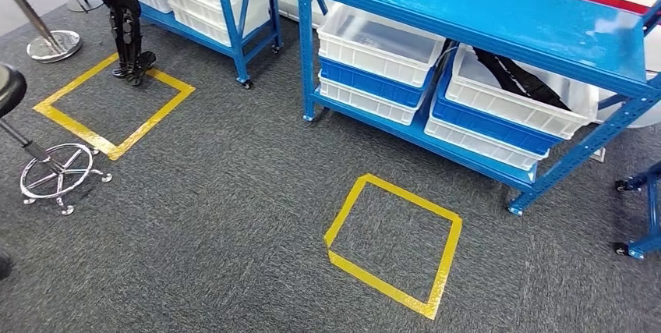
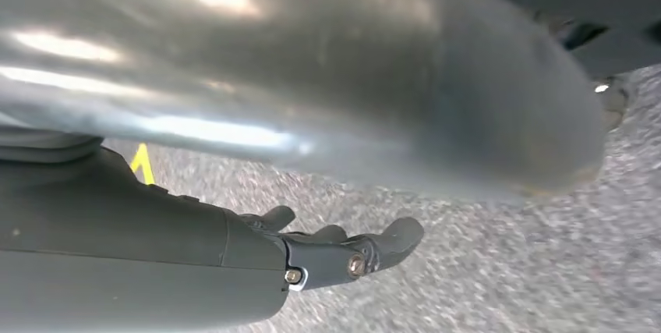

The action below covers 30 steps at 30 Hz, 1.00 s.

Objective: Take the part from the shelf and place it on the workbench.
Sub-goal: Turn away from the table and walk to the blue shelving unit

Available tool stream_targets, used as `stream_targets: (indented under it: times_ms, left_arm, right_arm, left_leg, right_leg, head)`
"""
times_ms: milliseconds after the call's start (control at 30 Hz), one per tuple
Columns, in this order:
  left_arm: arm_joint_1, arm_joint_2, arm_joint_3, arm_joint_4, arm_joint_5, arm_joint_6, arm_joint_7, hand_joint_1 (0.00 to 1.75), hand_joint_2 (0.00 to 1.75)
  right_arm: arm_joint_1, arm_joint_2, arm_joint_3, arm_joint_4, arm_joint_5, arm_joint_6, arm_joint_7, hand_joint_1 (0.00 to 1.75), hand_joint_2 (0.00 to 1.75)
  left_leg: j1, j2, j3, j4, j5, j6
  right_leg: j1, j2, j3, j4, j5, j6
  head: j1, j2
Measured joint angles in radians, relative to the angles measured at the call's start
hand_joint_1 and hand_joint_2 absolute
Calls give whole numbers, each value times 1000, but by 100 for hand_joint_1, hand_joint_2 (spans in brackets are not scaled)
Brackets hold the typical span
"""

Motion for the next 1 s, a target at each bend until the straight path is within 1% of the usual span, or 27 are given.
stream_targets:
  times_ms: [33, 67, 100, 133, 167, 200, 233, 267, 300, 333, 400, 433, 467, 500, 533, 567, 600, 633, 700, 733, 767, 800, 867, 900, 933, 967, 1000]
  left_arm:
    - [0, 0, 0, 0, 0, 0, 0, 0, 0]
    - [0, -1, 0, 0, 0, 0, 0, 0, 0]
    - [0, -1, 0, 0, 0, 0, 0, 0, 0]
    - [0, -2, 0, 0, 0, 0, 0, 0, 0]
    - [0, -2, 0, 0, 0, 0, 1, 0, 0]
    - [0, -1, 0, 0, 0, 0, 1, 0, 0]
    - [-1, -1, 0, 0, 0, 0, 2, 0, 0]
    - [-2, -1, 0, 0, 0, 0, 2, 0, 0]
    - [-3, -1, 0, 0, 0, 0, 2, 0, 0]
    - [-3, -2, 0, 0, 0, 0, 2, 0, 0]
    - [-2, -1, 0, 0, 0, -1, 3, 0, 0]
    - [-1, -1, 0, 0, 0, -1, 3, 0, 0]
    - [0, -2, 0, 0, 0, -1, 3, 0, 0]
    - [1, -2, 0, 0, 0, -1, 4, 0, 0]
    - [1, -2, 0, 0, 0, -2, 4, 0, 0]
    - [1, -2, 0, 0, 0, -2, 4, 0, 0]
    - [2, -1, 0, 0, 0, -2, 4, 0, 0]
    - [2, -1, 0, 0, 0, -2, 4, 0, 0]
    - [1, -1, 0, 1, 0, -2, 4, 0, 0]
    - [0, -1, 0, 1, 0, -2, 3, 0, 0]
    - [-2, -2, 0, 1, 0, -2, 3, 0, 0]
    - [-2, -3, 0, 1, 0, -1, 3, 0, 0]
    - [-1, -3, 0, 0, 0, -1, 2, 0, 0]
    - [-1, -3, 0, 0, 0, -1, 2, 0, 0]
    - [0, -3, 0, 0, -1, -1, 3, 0, 0]
    - [1, -3, 0, 0, -1, -2, 3, 0, 0]
    - [1, -3, 0, 0, -2, -2, 3, 0, 0]
  right_arm:
    - [2, 0, 0, 0, 0, 0, 0, 0, 0]
    - [3, 0, 0, 0, 1, 0, 0, 0, 0]
    - [3, -1, 0, 0, 1, 0, 0, 0, 0]
    - [1, -1, 0, 0, 1, 0, 0, 0, 0]
    - [-1, -2, 0, 0, 2, 0, 0, 0, 0]
    - [-2, -2, 0, 0, 2, 0, 0, 0, 0]
    - [-2, -2, 0, 0, 2, 0, 0, 0, 0]
    - [-1, -2, 0, 0, 2, 0, 0, 0, 0]
    - [0, -2, 0, 0, 2, 0, 0, 0, 0]
    - [0, -2, 0, 0, 3, 0, 0, 0, 0]
    - [0, -2, 0, 0, 3, 0, 1, 0, 0]
    - [0, -1, 0, 0, 3, 0, 1, 0, 0]
    - [0, 0, 0, 0, 3, 0, 2, 0, 0]
    - [0, 0, 0, 0, 4, 0, 2, 0, 0]
    - [1, 0, 0, 0, 5, 0, 3, 0, 0]
    - [1, 0, 0, 0, 6, 0, 3, 0, 0]
    - [1, 0, -1, 0, 7, 0, 3, 0, 0]
    - [0, 0, -1, 0, 8, 0, 3, 0, 0]
    - [0, -1, -1, 0, 8, 0, 3, 0, 0]
    - [1, -1, -1, 0, 8, 0, 3, 0, 0]
    - [3, -1, 0, 0, 9, 0, 3, 0, 0]
    - [5, -1, 0, 0, 9, 0, 3, 0, 0]
    - [5, -2, 0, 0, 11, 0, 3, 0, 0]
    - [3, -2, -1, 0, 13, 0, 3, 0, 0]
    - [0, -2, -1, 0, 16, 0, 3, 0, 0]
    - [-1, -2, -1, 0, 17, 0, 3, 0, 0]
    - [0, -2, 0, 0, 18, 0, 3, 0, 0]
  left_leg:
    - [0, 12, 1, 0, -1, -1]
    - [0, 24, 3, 0, -3, -3]
    - [-2, 34, 6, 0, -6, -6]
    - [-4, 44, 9, 1, -9, -11]
    - [-7, 54, 12, 1, -13, -16]
    - [-9, 63, 16, 0, -16, -22]
    - [-9, 74, 22, -2, -18, -28]
    - [-6, 79, 27, -3, -21, -35]
    - [-4, 70, 31, 3, -28, -41]
    - [-1, 49, 27, 25, -45, -46]
    - [2, -5, -14, 127, -103, -51]
    - [2, -21, -46, 191, -133, -52]
    - [3, -27, -73, 241, -149, -53]
    - [3, -30, -88, 262, -147, -54]
    - [4, -33, -85, 244, -124, -53]
    - [6, -38, -65, 193, -86, -53]
    - [10, -56, -38, 126, -49, -52]
    - [13, -80, -13, 66, -23, -52]
    - [13, -111, 10, 7, -8, -48]
    - [9, -109, 11, 3, -9, -44]
    - [8, -97, 11, 1, -6, -37]
    - [7, -87, 12, -3, -3, -29]
    - [8, -62, 14, -11, 1, -14]
    - [7, -48, 14, -12, 1, -8]
    - [5, -33, 13, -12, 0, -4]
    - [3, -18, 12, -12, -1, -3]
    - [3, -4, 12, -12, -2, -3]
  right_leg:
    - [0, -4, 15, -31, 17, 8]
    - [0, -16, 49, -96, 42, 17]
    - [2, -40, 89, -172, 68, 20]
    - [6, -62, 122, -233, 88, 19]
    - [9, -78, 142, -270, 102, 13]
    - [13, -84, 147, -283, 109, 5]
    - [16, -74, 146, -283, 113, -2]
    - [12, -61, 147, -286, 116, -10]
    - [9, -49, 151, -289, 119, -16]
    - [4, -38, 157, -293, 121, -22]
    - [-1, -15, 166, -296, 124, -30]
    - [0, -3, 166, -295, 123, -33]
    - [1, 11, 167, -295, 123, -33]
    - [2, 27, 168, -294, 122, -34]
    - [2, 43, 169, -294, 122, -33]
    - [1, 59, 171, -293, 122, -33]
    - [1, 73, 173, -292, 121, -32]
    - [2, 85, 172, -289, 119, -28]
    - [3, 106, 164, -288, 119, -17]
    - [2, 115, 159, -290, 121, -10]
    - [0, 123, 154, -293, 123, -3]
    - [0, 113, 148, -288, 122, 2]
    - [3, 60, 113, -230, 96, 3]
    - [3, 28, 83, -171, 71, -1]
    - [3, 11, 46, -101, 43, -5]
    - [2, 4, 15, -40, 23, -6]
    - [2, 1, -1, -8, 16, -2]
  head:
    - [0, 0]
    - [1, 0]
    - [1, 0]
    - [1, 0]
    - [0, 0]
    - [-1, 0]
    - [-2, 0]
    - [-2, 0]
    - [-2, 0]
    - [-5, 0]
    - [-12, 0]
    - [-14, 0]
    - [-15, 0]
    - [-15, 0]
    - [-15, 0]
    - [-15, 0]
    - [-15, 0]
    - [-15, 0]
    - [-16, 0]
    - [-16, 0]
    - [-16, 0]
    - [-16, 0]
    - [-12, 0]
    - [-10, 0]
    - [-9, 0]
    - [-9, 0]
    - [-9, 0]
